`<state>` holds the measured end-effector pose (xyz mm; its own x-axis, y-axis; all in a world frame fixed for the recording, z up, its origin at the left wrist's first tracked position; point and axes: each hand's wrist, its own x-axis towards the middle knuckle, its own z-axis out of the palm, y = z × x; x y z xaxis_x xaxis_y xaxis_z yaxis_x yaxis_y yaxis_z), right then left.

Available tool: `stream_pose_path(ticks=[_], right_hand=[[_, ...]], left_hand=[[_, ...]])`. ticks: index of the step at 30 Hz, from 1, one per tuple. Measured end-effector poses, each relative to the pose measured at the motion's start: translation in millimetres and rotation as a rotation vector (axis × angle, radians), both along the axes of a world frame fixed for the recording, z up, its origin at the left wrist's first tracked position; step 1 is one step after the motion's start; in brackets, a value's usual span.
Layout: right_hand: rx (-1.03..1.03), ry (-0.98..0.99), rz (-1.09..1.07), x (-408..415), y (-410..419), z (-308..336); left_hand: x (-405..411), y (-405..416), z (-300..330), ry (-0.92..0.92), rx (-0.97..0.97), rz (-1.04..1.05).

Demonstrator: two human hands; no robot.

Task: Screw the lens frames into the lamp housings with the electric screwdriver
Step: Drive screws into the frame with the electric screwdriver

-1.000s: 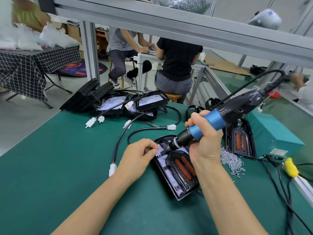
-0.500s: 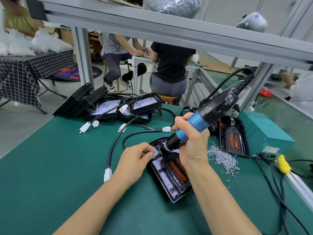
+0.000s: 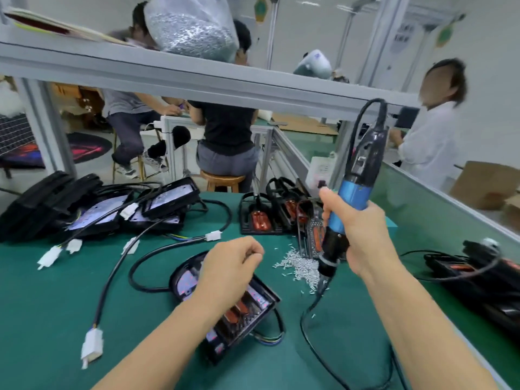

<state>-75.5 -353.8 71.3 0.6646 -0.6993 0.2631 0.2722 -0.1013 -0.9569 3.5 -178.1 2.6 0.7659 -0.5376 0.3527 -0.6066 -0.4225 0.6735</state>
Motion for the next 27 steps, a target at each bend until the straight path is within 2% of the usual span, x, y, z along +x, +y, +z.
stream_pose_path(ticks=[5, 10, 14, 17, 19, 22, 27], right_hand=[[-0.066, 0.257, -0.068, -22.3, -43.8, -17.4], [-0.087, 0.567, -0.001, -39.1, -64.8, -40.7], [-0.301, 0.987, 0.024, -46.4, -69.7, -61.8], [-0.541, 1.192, 0.052, -49.2, -66.9, -72.6], [-0.669, 1.266, 0.029, -49.7, -62.9, -75.8], [-0.778, 1.322, -0.039, -50.8, -57.7, -75.8], [-0.869, 1.338, -0.11, -68.6, -50.4, -71.0]], left_hand=[[-3.7, -60.5, 4.1, -0.094, 0.267, -0.054], [-4.9, -92.8, -4.8, -0.211, 0.567, -0.017], [-6.1, -99.5, -10.7, -0.25, 0.717, -0.02], [-3.7, -101.1, -14.1, -0.246, 0.78, -0.025], [-1.5, -101.3, -12.9, -0.22, 0.782, -0.034], [-2.3, -94.8, -2.0, -0.187, 0.672, -0.038], [-2.9, -48.0, 23.4, -0.211, 0.237, 0.052]])
